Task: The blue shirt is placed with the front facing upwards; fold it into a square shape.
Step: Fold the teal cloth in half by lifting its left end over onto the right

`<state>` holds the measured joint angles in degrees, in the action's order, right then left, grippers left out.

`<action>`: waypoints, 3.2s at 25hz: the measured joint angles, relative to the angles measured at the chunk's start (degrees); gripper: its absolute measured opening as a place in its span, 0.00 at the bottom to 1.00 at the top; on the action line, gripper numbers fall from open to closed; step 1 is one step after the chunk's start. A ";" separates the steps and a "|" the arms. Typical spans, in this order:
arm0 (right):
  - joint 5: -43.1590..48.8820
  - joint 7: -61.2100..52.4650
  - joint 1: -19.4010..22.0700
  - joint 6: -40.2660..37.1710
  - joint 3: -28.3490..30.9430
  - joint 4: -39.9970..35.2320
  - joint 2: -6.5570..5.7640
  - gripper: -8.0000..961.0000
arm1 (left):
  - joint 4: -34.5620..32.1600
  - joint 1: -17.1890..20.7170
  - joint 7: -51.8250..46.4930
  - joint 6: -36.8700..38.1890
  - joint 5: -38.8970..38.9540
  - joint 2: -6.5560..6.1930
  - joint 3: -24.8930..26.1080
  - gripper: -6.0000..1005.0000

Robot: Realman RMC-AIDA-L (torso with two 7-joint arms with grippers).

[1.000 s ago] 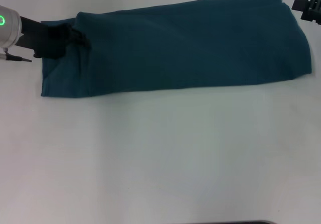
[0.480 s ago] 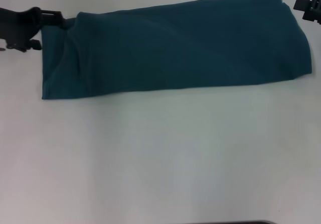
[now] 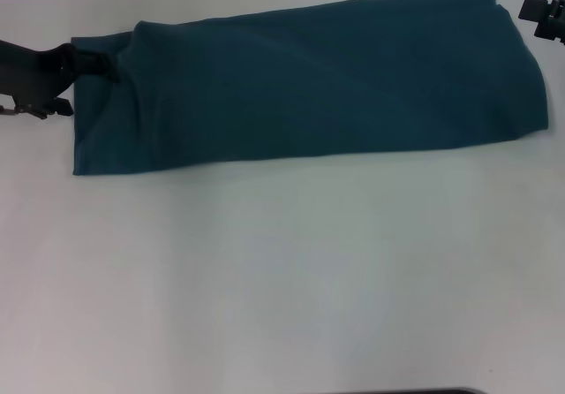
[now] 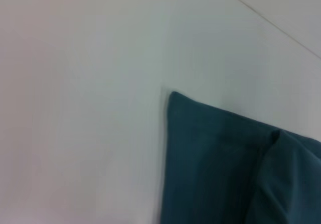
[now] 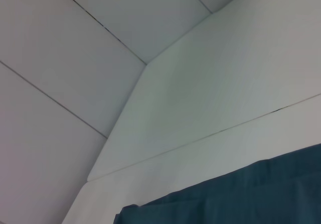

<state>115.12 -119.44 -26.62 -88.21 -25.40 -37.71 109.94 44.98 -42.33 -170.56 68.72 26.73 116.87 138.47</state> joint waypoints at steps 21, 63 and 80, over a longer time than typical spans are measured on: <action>0.11 -0.18 0.00 0.89 0.00 0.52 -0.17 0.91 | -2.05 1.01 4.59 5.41 9.58 0.62 2.61 0.93; 0.10 -0.17 -0.32 0.94 -0.44 1.23 -0.43 0.90 | 0.43 0.27 0.36 -0.04 -1.33 -0.16 0.67 0.93; 0.10 -0.15 0.00 0.93 -0.05 1.32 -0.43 0.90 | -2.39 -0.24 0.45 -1.84 -1.93 0.53 -0.01 0.93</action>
<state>115.22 -119.60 -26.63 -87.27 -25.45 -36.39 109.51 42.60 -42.57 -170.11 66.88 24.80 117.40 138.46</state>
